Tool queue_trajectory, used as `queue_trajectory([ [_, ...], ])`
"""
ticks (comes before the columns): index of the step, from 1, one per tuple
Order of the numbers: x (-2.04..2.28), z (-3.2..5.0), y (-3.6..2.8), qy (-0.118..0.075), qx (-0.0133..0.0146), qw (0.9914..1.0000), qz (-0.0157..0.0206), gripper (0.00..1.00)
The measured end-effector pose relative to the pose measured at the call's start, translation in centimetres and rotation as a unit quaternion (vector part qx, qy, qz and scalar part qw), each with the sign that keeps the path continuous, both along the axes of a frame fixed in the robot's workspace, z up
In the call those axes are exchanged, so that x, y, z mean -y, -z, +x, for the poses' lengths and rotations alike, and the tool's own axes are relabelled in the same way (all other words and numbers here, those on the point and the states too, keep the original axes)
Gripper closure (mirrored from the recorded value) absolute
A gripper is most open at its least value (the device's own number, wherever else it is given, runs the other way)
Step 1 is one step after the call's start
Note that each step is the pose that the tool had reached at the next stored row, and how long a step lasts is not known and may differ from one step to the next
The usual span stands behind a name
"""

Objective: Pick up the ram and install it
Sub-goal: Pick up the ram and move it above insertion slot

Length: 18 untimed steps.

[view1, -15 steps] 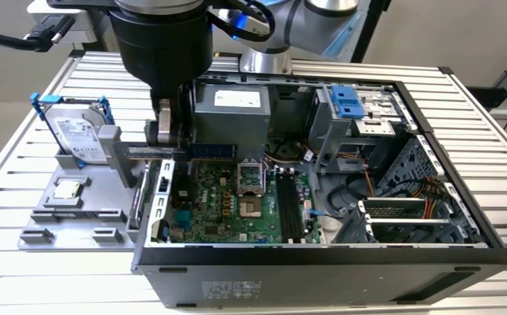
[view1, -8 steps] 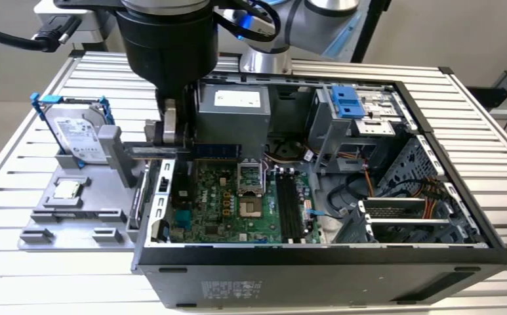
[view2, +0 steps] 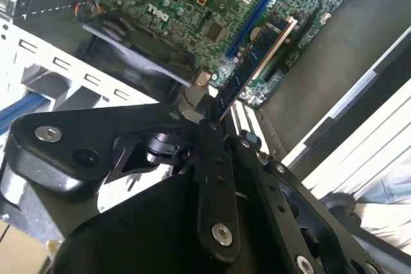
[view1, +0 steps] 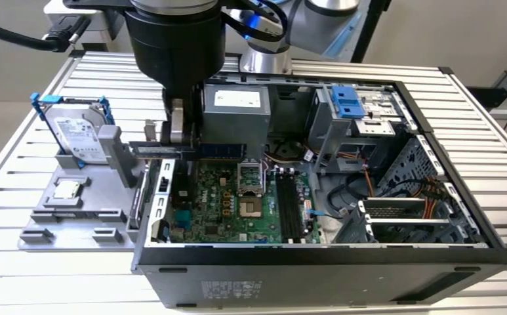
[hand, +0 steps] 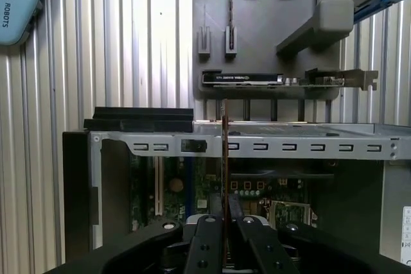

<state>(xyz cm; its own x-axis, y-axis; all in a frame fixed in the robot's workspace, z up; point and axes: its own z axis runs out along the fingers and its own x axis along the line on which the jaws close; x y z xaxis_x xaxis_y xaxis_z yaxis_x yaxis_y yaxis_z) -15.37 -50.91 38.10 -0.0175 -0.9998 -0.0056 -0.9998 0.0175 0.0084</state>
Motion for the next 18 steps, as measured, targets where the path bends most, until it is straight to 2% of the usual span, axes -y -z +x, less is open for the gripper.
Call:
queue_trajectory([
  [18,-0.01,2.11,0.01,0.000,0.0000,1.00000,0.0001,1.00],
])
